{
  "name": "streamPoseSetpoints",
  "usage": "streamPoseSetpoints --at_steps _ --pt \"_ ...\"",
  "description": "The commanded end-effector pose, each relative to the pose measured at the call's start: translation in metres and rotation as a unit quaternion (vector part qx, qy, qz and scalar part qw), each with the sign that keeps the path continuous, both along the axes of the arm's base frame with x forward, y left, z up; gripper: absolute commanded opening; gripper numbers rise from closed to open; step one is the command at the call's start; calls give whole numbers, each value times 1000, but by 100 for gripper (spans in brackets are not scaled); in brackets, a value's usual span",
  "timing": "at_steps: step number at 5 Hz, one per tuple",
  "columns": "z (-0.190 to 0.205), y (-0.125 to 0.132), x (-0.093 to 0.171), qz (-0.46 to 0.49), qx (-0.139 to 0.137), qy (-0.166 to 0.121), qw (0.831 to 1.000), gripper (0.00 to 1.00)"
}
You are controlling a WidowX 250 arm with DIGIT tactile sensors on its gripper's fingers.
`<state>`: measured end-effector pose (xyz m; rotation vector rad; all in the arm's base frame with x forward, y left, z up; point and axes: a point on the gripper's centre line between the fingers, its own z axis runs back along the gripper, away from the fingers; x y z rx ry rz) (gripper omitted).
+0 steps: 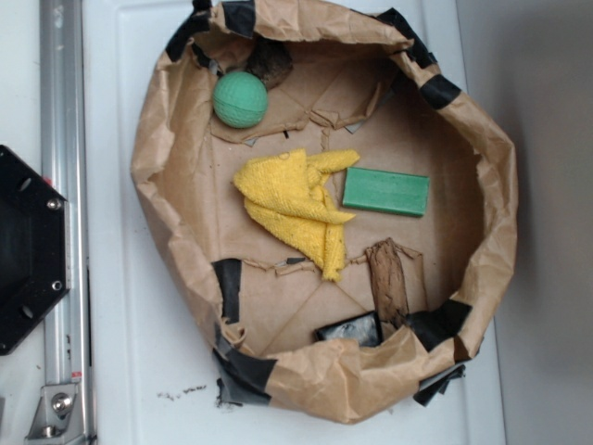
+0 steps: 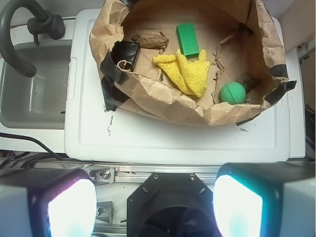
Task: Grab the black box.
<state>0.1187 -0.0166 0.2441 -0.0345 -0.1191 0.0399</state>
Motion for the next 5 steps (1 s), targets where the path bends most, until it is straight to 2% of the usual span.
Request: streamPoseSetpoints --at_steps 1,2,3,4,5 --pt "0 0 0 0 0 0 1000 100" --pt "-7 5 46 15 9 -11 1000 100" --pt "-21 23 76 3 31 -24 999 100" --pt "-37 28 101 -82 23 -31 996 100" --pt "-61 17 125 -196 23 -36 980 100"
